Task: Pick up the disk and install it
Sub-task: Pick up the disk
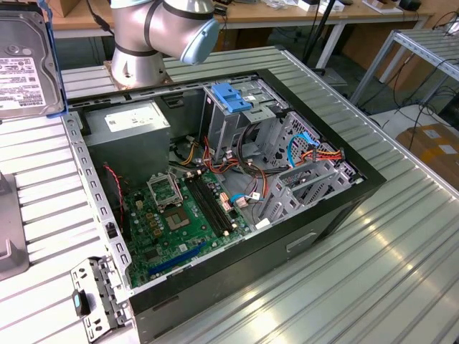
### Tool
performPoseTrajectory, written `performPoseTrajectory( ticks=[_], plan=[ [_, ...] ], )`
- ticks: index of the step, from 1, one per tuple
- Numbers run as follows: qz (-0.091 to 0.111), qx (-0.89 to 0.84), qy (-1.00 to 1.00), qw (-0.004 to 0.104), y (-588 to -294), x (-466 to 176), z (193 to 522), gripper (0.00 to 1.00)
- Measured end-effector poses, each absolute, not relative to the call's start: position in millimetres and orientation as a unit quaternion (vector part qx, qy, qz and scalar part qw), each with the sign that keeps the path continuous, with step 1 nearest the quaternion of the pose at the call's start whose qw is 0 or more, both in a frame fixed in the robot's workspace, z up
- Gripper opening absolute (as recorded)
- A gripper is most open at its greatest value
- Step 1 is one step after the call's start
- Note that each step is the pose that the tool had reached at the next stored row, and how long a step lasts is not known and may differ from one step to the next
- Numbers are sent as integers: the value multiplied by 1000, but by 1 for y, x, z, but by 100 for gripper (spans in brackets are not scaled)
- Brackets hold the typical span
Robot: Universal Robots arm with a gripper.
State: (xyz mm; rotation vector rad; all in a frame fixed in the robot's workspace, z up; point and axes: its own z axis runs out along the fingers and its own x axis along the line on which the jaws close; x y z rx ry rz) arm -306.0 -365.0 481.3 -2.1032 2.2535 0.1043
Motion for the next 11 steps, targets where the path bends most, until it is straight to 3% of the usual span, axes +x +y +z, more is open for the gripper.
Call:
performPoseTrajectory(
  ticks=[11],
  plan=[
    [34, -682, 730, 29, -365, -304, 481, 37]
  ],
)
